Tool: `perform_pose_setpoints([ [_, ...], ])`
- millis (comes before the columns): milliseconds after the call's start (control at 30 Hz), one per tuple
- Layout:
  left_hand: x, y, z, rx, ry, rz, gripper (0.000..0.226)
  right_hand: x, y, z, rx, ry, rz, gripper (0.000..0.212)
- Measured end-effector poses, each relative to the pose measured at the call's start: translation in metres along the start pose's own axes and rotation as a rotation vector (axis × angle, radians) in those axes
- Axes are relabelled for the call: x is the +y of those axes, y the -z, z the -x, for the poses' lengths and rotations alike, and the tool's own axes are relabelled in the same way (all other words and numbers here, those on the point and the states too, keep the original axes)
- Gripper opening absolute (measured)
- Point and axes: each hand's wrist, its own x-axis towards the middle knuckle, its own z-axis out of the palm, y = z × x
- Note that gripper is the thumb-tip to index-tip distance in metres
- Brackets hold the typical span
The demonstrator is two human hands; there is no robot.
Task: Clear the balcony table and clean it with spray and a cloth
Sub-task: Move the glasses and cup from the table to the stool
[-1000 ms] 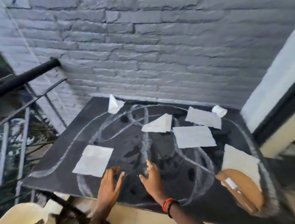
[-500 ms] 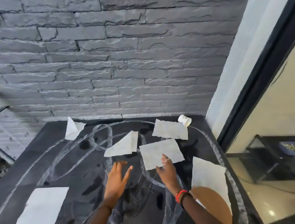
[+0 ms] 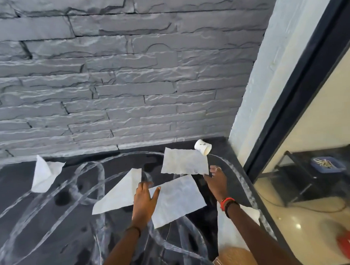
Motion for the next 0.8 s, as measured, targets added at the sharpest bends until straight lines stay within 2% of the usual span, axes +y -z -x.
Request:
perform_pose_setpoints([
  [167,0.012,-0.019,-0.056,-0.028,-0.008,0.054,0.037,0.003,-0.001,-0.068,0.026,-0.019,0.087,0.055],
  [267,0.019,-0.029,-0.077,-0.026,-0.022,0.059,0.039,0.003,-0.003,-0.098,0.01,-0.016,0.204,0.074],
  [533,0.003,-0.049,-0.111,-0.067,-0.049,0.123,0.033,0.012,-0.031,-0.159,-0.097,0.047,0.396,0.109],
  [633,-0.008,-0.05,-0.116,-0.065,-0.046,0.126,0.034,0.015,-0.042,-0.171,-0.108,0.048,0.433,0.108],
  [800,-0.027,-0.051,-0.118,-0.056,-0.039,0.125,0.03,0.018,-0.049,-0.18,-0.101,0.03,0.479,0.089],
])
